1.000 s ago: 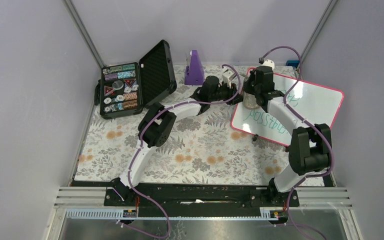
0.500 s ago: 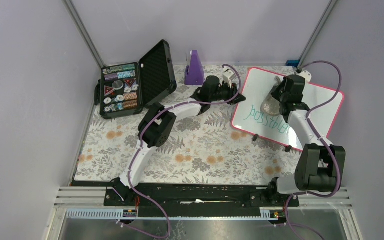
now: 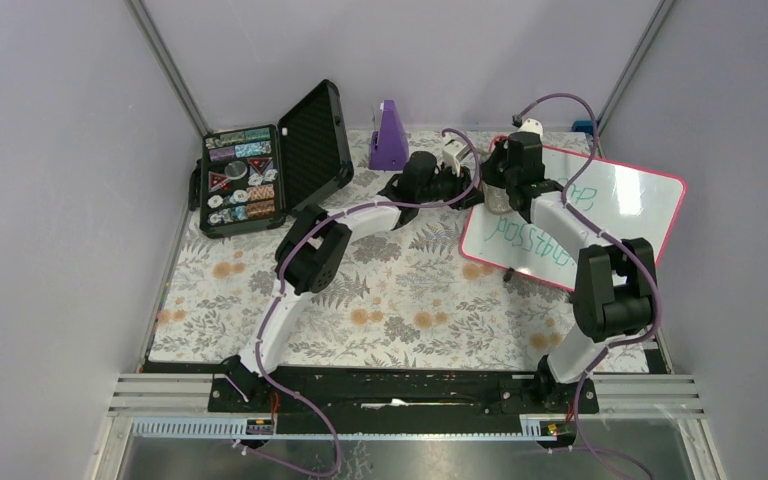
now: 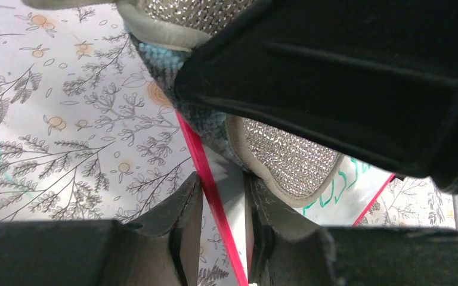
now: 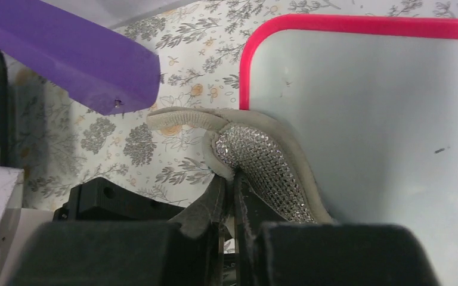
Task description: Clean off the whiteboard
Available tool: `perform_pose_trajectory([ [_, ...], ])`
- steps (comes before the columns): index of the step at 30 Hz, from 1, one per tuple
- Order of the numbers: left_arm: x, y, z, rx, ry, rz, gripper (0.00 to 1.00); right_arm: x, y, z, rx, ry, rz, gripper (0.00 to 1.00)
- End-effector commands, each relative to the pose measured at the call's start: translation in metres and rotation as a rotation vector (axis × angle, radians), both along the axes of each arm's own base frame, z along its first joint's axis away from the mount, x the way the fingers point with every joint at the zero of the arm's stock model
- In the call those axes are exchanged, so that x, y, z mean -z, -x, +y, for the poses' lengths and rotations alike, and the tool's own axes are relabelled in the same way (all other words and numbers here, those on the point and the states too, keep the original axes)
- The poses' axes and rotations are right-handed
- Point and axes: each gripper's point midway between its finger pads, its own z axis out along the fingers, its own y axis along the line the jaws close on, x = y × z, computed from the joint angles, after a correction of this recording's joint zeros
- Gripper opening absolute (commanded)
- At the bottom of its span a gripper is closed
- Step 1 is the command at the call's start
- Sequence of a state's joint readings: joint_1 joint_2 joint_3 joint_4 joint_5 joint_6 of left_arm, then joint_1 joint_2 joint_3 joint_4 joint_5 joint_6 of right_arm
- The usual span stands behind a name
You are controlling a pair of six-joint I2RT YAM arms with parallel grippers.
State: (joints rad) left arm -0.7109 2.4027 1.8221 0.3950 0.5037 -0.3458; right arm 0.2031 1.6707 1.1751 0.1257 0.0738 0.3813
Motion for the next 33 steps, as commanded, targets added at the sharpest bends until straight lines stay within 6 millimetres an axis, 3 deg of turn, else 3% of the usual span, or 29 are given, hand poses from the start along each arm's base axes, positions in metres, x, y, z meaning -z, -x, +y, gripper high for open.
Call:
perform_pose_trajectory([
  [1, -0.013, -0.009, 0.006, -0.036, -0.033, -0.127, 0.0, 0.011, 0.003, 0.028, -0.108, -0.115, 0.056, 0.0],
  [4, -0.014, -0.01, 0.006, -0.04, -0.032, -0.13, 0.0, 0.013, 0.009, -0.002, -0.031, -0.096, 0.063, 0.0],
  [11, -0.014, -0.011, 0.006, -0.04, -0.029, -0.128, 0.0, 0.025, 0.041, -0.102, 0.219, -0.057, 0.106, 0.0],
  [18, -0.014, -0.009, 0.005, -0.031, -0.023, -0.122, 0.0, 0.01, 0.066, -0.14, 0.361, 0.072, 0.1, 0.0],
  [21, -0.014, -0.009, 0.005, -0.028, -0.022, -0.123, 0.0, 0.007, 0.065, -0.135, 0.338, 0.061, 0.084, 0.0],
  [24, -0.013, -0.009, 0.004, -0.028, -0.023, -0.122, 0.0, 0.004, 0.054, -0.117, 0.278, 0.041, 0.056, 0.0],
  [29, -0.014, -0.007, 0.004, -0.022, -0.017, -0.118, 0.0, -0.002, 0.039, -0.041, 0.083, 0.044, 0.029, 0.0],
  [31, -0.014, -0.007, 0.004, -0.021, -0.017, -0.117, 0.0, -0.002, 0.037, -0.025, 0.025, -0.007, 0.019, 0.0],
  [33, -0.014, -0.007, 0.004, -0.022, -0.018, -0.113, 0.0, -0.001, 0.038, -0.022, 0.02, -0.023, 0.011, 0.0],
])
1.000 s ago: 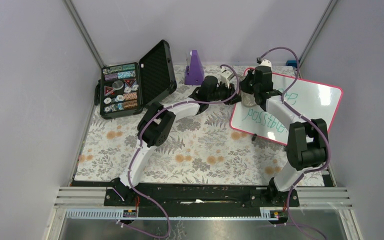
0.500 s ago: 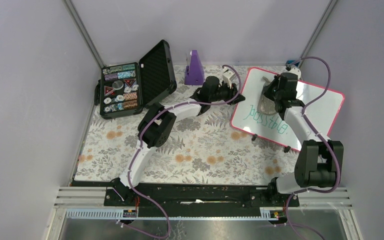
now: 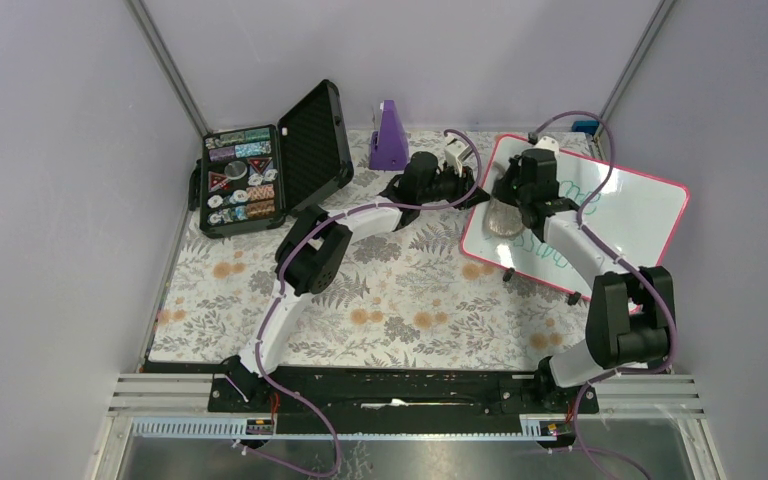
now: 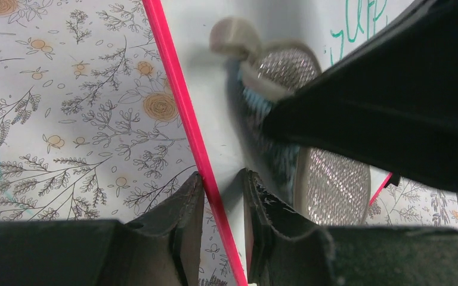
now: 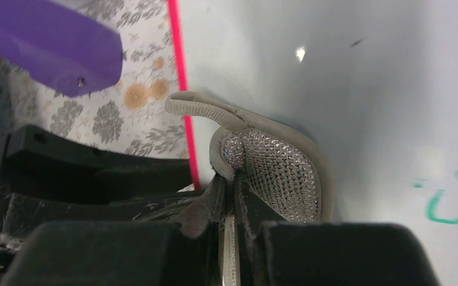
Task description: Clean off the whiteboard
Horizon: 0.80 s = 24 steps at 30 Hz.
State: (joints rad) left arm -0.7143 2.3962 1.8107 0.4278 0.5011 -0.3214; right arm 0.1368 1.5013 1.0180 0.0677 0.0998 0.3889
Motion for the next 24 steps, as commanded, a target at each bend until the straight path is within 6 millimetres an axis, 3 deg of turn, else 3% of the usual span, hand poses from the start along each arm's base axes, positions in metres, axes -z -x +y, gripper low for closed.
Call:
perform_pose_trajectory([
  [1, -0.008, -0.008, 0.005, -0.028, -0.029, -0.069, 0.0, -0.005, -0.006, 0.017, -0.062, -0.022, -0.033, 0.0],
  [5, -0.008, -0.008, 0.005, -0.031, -0.029, -0.07, 0.0, 0.005, 0.0, -0.013, 0.026, 0.035, -0.006, 0.0],
  [8, -0.008, -0.008, 0.005, -0.033, -0.029, -0.068, 0.0, 0.015, 0.008, -0.049, 0.115, -0.002, 0.029, 0.0],
  [11, -0.006, -0.009, 0.006, -0.035, -0.029, -0.066, 0.0, 0.022, 0.026, -0.096, 0.237, -0.044, 0.052, 0.0],
  [16, -0.006, -0.007, 0.005, -0.032, -0.024, -0.062, 0.0, 0.018, 0.058, -0.151, 0.434, 0.017, 0.057, 0.0],
  [19, -0.007, -0.007, 0.005, -0.03, -0.022, -0.062, 0.0, 0.011, 0.067, -0.164, 0.482, 0.056, 0.041, 0.0],
  [24, -0.007, -0.007, 0.005, -0.03, -0.022, -0.063, 0.0, 0.01, 0.058, -0.145, 0.394, 0.022, 0.031, 0.0],
])
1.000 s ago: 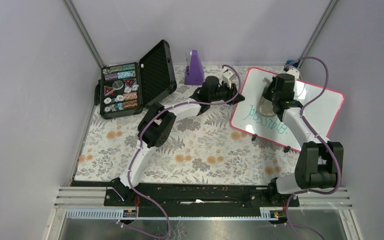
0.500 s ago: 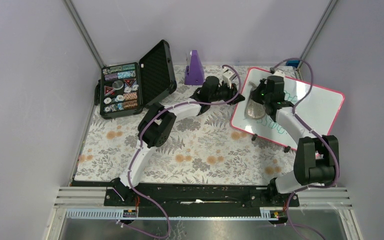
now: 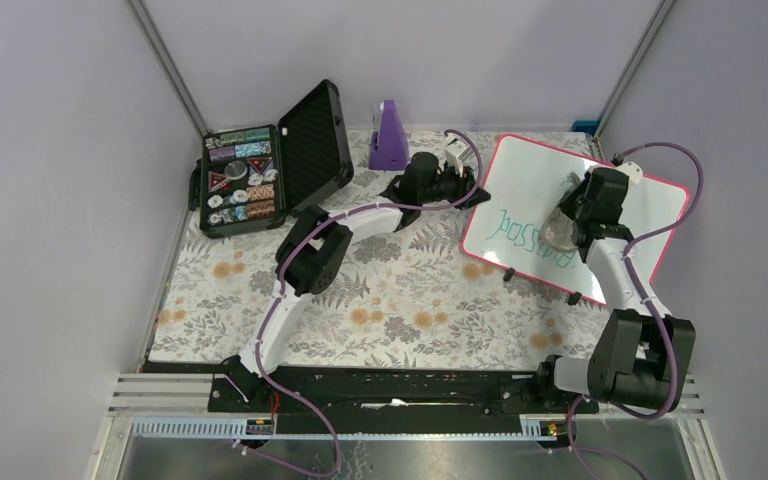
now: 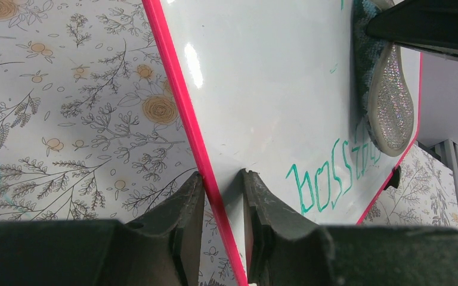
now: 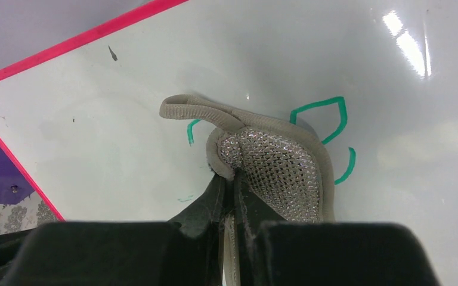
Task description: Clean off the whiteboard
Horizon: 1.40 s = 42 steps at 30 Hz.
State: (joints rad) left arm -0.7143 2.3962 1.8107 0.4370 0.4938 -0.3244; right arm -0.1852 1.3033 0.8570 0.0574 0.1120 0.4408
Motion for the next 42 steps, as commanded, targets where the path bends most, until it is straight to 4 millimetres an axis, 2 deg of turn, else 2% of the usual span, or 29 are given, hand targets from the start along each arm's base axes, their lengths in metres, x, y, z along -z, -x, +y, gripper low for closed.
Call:
perform_pose_trajectory([
  [1, -0.006, -0.005, 0.005, -0.023, -0.028, -0.058, 0.0, 0.014, 0.008, -0.006, 0.02, 0.052, 0.069, 0.0],
  [4, -0.005, -0.005, 0.005, -0.023, -0.028, -0.058, 0.0, 0.006, -0.005, 0.025, -0.06, 0.062, 0.029, 0.0],
  [6, -0.004, -0.005, 0.005, -0.022, -0.029, -0.057, 0.0, 0.001, -0.016, 0.064, -0.152, 0.068, 0.004, 0.0],
  [9, -0.004, -0.006, 0.006, -0.023, -0.03, -0.056, 0.0, 0.008, -0.03, 0.111, -0.267, 0.042, 0.009, 0.0],
  [11, -0.003, -0.006, 0.006, -0.023, -0.031, -0.056, 0.0, 0.014, -0.037, 0.131, -0.323, 0.014, 0.018, 0.0],
  [13, -0.003, -0.006, 0.006, -0.024, -0.034, -0.058, 0.0, 0.018, -0.04, 0.139, -0.351, -0.002, 0.022, 0.0],
  [15, -0.003, -0.006, 0.006, -0.027, -0.037, -0.061, 0.0, 0.021, -0.039, 0.133, -0.332, 0.015, 0.027, 0.0],
  [19, -0.003, -0.007, 0.007, -0.029, -0.038, -0.062, 0.0, 0.02, -0.03, 0.097, -0.247, 0.041, 0.019, 0.0],
  [22, -0.003, -0.006, 0.007, -0.029, -0.04, -0.062, 0.0, 0.021, -0.017, 0.053, -0.142, 0.007, 0.003, 0.0],
  [26, -0.005, -0.006, 0.007, -0.031, -0.04, -0.068, 0.0, 0.027, 0.012, -0.012, 0.068, -0.024, 0.012, 0.0],
  [29, -0.004, -0.006, 0.008, -0.032, -0.043, -0.07, 0.0, 0.03, 0.029, -0.039, 0.165, -0.018, 0.024, 0.0],
  [32, -0.005, -0.006, 0.008, -0.031, -0.042, -0.072, 0.0, 0.027, 0.027, -0.039, 0.155, -0.012, 0.026, 0.0],
  [35, -0.007, -0.006, 0.008, -0.03, -0.037, -0.073, 0.0, 0.017, 0.018, -0.022, 0.068, -0.045, -0.014, 0.0],
  [38, -0.005, -0.006, 0.007, -0.029, -0.036, -0.068, 0.0, 0.003, 0.005, 0.006, -0.022, -0.02, -0.048, 0.0],
  [42, -0.005, -0.005, 0.006, -0.025, -0.033, -0.066, 0.0, -0.009, -0.02, 0.058, -0.187, -0.011, -0.061, 0.0],
])
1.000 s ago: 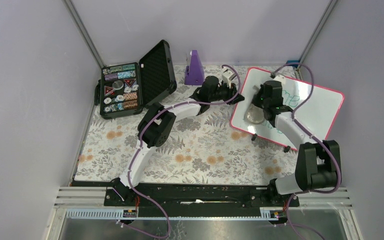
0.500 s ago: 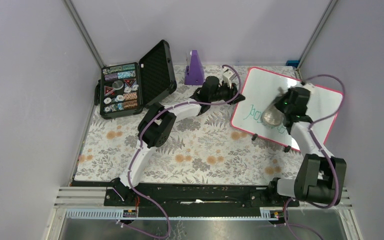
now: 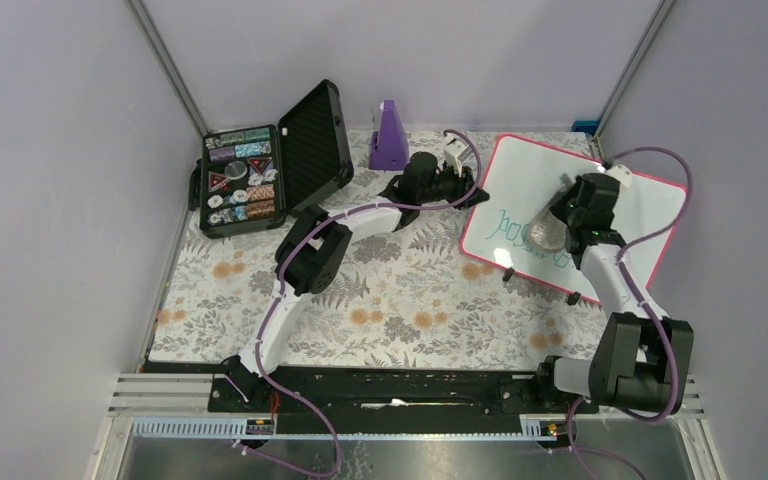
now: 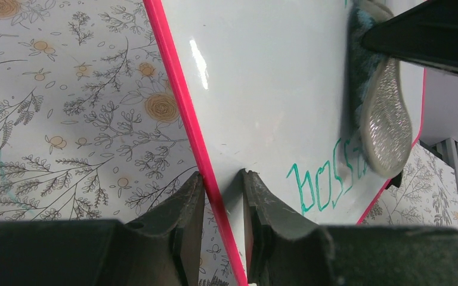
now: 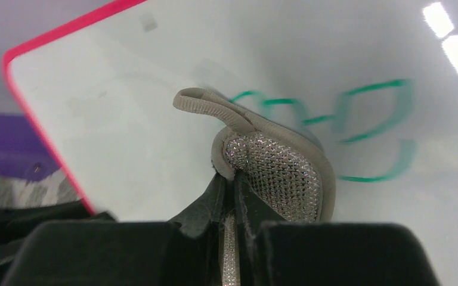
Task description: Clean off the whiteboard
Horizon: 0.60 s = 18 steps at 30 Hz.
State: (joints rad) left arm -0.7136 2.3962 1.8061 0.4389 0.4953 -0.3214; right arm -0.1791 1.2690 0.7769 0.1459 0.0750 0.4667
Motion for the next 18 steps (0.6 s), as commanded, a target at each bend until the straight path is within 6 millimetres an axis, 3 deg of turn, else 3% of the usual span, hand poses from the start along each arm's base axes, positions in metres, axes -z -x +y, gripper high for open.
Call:
perform_pose_trajectory([
  [1, -0.007, -0.006, 0.006, -0.027, -0.029, -0.065, 0.0, -0.014, -0.029, 0.059, -0.194, 0.019, -0.013, 0.0],
  [5, -0.006, -0.006, 0.006, -0.028, -0.032, -0.065, 0.0, -0.022, -0.044, 0.093, -0.283, 0.006, -0.026, 0.0],
  [10, -0.006, -0.006, 0.006, -0.03, -0.035, -0.067, 0.0, -0.037, -0.054, 0.083, -0.247, 0.007, -0.075, 0.0],
  [14, -0.005, -0.006, 0.006, -0.03, -0.036, -0.066, 0.0, -0.04, -0.053, 0.04, -0.151, 0.005, -0.072, 0.0],
  [18, -0.007, -0.006, 0.007, -0.029, -0.036, -0.07, 0.0, -0.018, -0.023, -0.024, 0.046, -0.06, -0.033, 0.0],
])
